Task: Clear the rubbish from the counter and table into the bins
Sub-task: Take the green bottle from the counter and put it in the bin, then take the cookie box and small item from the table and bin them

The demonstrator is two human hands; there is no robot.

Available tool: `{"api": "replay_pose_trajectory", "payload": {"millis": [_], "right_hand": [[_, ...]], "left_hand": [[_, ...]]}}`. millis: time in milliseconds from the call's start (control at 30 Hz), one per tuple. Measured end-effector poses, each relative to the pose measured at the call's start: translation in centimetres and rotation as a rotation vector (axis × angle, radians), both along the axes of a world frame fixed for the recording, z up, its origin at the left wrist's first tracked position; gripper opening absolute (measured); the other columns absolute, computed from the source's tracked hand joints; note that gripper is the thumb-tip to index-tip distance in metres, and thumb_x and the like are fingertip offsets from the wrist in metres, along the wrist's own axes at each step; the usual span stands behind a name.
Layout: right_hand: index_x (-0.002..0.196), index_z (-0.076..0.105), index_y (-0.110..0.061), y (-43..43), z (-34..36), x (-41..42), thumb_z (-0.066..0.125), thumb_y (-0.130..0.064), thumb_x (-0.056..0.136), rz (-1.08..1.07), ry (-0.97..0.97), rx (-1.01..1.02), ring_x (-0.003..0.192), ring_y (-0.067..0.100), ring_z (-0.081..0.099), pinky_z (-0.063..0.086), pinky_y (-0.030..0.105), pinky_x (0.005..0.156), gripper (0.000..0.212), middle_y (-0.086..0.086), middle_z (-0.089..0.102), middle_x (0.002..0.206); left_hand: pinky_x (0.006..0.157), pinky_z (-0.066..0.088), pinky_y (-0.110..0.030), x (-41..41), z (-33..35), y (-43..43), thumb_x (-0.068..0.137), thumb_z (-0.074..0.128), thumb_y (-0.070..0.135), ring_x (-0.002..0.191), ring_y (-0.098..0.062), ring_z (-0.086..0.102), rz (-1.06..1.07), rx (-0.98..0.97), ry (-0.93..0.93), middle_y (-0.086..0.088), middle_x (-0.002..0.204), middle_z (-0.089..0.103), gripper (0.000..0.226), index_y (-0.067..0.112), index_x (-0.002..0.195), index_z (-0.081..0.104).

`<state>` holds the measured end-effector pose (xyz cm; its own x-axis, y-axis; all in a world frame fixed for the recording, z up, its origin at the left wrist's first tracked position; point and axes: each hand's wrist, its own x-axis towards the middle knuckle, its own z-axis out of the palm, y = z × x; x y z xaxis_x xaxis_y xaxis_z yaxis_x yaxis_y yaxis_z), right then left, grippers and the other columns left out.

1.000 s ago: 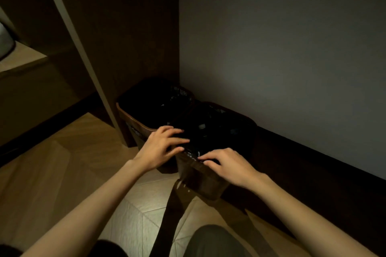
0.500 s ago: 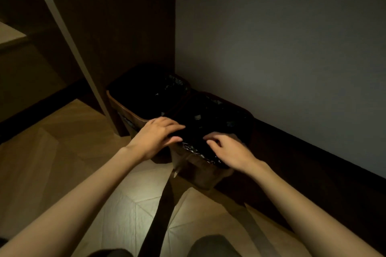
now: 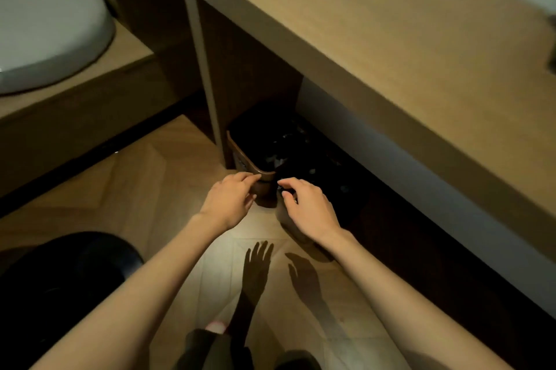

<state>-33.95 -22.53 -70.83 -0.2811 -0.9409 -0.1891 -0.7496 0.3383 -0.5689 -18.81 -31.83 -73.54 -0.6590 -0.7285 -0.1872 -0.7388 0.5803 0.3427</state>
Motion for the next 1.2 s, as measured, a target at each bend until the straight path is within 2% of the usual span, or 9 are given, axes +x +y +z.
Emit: {"api": "replay_pose_trajectory", "payload": {"millis": [133,333,600,767,867,1000,1200], "right_hand": [[0.13,0.054,-0.028,0.0,9.3,2.5,0.044,-0.026,0.098,0.059,0.002,-0.009,0.114,0.014,0.057,0.051,0.037,0.093,0.034,-0.004,0.059,0.127],[0.129,0.054,-0.029,1.0,23.0,4.2,0.045,-0.027,0.097,0.135,0.008,-0.091,0.112,0.011,0.057,0.051,0.033,0.091,0.033,-0.007,0.06,0.126],[0.13,0.054,-0.027,5.9,35.7,7.0,0.047,-0.027,0.098,0.297,-0.008,-0.27,0.111,0.007,0.058,0.05,0.026,0.091,0.033,-0.009,0.06,0.126],[0.13,0.053,-0.027,9.2,39.9,11.2,0.047,-0.028,0.097,0.436,-0.014,-0.341,0.111,0.008,0.057,0.052,0.029,0.091,0.033,-0.008,0.06,0.126],[0.13,0.053,-0.027,10.7,41.3,14.9,0.048,-0.027,0.097,0.521,-0.049,-0.369,0.113,0.008,0.056,0.052,0.031,0.093,0.033,-0.008,0.059,0.127],[0.13,0.052,-0.027,12.2,42.6,20.7,0.051,-0.025,0.096,0.654,-0.102,-0.365,0.114,0.006,0.055,0.05,0.027,0.095,0.034,-0.007,0.059,0.127],[0.132,0.051,-0.024,13.3,43.3,30.5,0.052,-0.022,0.095,0.831,-0.145,-0.346,0.12,0.012,0.051,0.048,0.032,0.099,0.036,-0.003,0.056,0.131]], "left_hand": [[0.1,0.041,-0.038,3.1,9.9,1.7,0.096,0.045,0.029,0.129,-0.022,0.044,0.088,-0.021,0.025,-0.001,0.144,0.044,0.049,0.023,0.143,0.035],[0.1,0.041,-0.032,5.1,24.4,4.7,0.097,0.044,0.029,0.128,-0.018,0.046,0.216,-0.127,0.128,0.001,0.142,0.046,0.047,0.025,0.143,0.036],[0.098,0.042,-0.028,9.2,37.7,13.0,0.096,0.047,0.03,0.126,-0.015,0.048,0.431,-0.315,0.282,0.002,0.139,0.05,0.046,0.025,0.14,0.039],[0.098,0.035,-0.021,13.9,42.9,19.4,0.096,0.047,0.031,0.128,-0.011,0.045,0.62,-0.375,0.315,0.005,0.141,0.047,0.047,0.027,0.142,0.037],[0.101,0.036,-0.026,17.9,45.0,22.8,0.096,0.048,0.03,0.129,-0.012,0.043,0.714,-0.375,0.329,0.004,0.142,0.046,0.048,0.026,0.143,0.037],[0.106,0.039,-0.036,24.1,46.3,26.7,0.095,0.049,0.029,0.129,-0.016,0.044,0.833,-0.374,0.316,0.001,0.142,0.046,0.049,0.023,0.142,0.037],[0.101,0.039,-0.036,34.4,46.1,30.7,0.095,0.05,0.03,0.129,-0.02,0.044,1.013,-0.342,0.299,-0.002,0.14,0.047,0.05,0.023,0.143,0.037]]}}
